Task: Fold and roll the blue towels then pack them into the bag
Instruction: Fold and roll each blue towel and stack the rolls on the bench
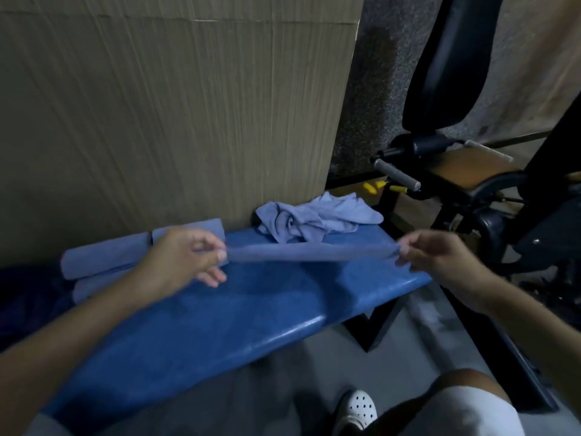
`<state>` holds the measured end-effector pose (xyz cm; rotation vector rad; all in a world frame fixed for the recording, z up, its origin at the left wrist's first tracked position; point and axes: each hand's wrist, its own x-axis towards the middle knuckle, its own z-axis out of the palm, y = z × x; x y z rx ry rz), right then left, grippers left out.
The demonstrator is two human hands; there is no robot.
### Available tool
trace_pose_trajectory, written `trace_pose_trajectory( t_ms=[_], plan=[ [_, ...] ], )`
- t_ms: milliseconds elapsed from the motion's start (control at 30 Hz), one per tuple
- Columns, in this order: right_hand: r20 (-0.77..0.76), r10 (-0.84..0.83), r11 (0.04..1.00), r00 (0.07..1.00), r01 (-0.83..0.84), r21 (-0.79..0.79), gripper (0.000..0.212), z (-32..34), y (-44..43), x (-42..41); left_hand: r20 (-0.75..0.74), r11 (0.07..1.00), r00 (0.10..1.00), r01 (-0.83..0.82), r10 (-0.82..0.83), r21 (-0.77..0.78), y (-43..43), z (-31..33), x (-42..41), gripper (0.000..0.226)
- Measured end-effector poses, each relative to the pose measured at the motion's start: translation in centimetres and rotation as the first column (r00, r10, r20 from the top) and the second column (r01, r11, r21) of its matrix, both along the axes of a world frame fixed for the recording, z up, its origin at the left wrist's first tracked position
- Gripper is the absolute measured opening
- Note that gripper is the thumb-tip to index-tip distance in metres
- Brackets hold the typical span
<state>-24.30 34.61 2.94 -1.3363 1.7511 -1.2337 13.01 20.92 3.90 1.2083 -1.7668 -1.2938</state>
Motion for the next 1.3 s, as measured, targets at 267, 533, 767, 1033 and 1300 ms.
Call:
trace_pose_trajectory(
  t_ms=[267,533,767,1033,1300],
  plan=[
    [-0.112,0.083,0.978,0.99,-0.059,0.203,0.016,-7.6,3.8,1.3,0.184,0.985,0.977,0.079,-0.107,0.157,3.5,-8.8,2.0,0.007],
    [-0.06,-0.103,0.988,0.993,0.109,0.113,0.015,-8.8,-0.9,0.3,0.299,0.987,0.954,0.076,-0.03,-0.143,-2.5,-8.6,-0.7,0.01],
    [-0.103,-0.252,0.963,0.962,0.26,0.072,0.019,-12.4,-7.6,-1.1,0.256,0.973,0.95,-0.136,0.181,-0.184,-8.8,-12.6,-4.7,0.012],
    [-0.265,-0.328,0.931,0.907,0.358,0.071,0.013,-16.1,-12.0,-2.4,0.314,0.928,0.885,-0.269,0.343,-0.256,-10.2,-16.2,-7.3,0.018],
    [-0.393,-0.33,0.925,0.858,0.378,0.049,0.012,-16.7,-12.6,-2.0,0.683,0.872,0.639,0.039,0.353,-0.487,-10.5,-15.9,-8.0,0.024]
  ],
)
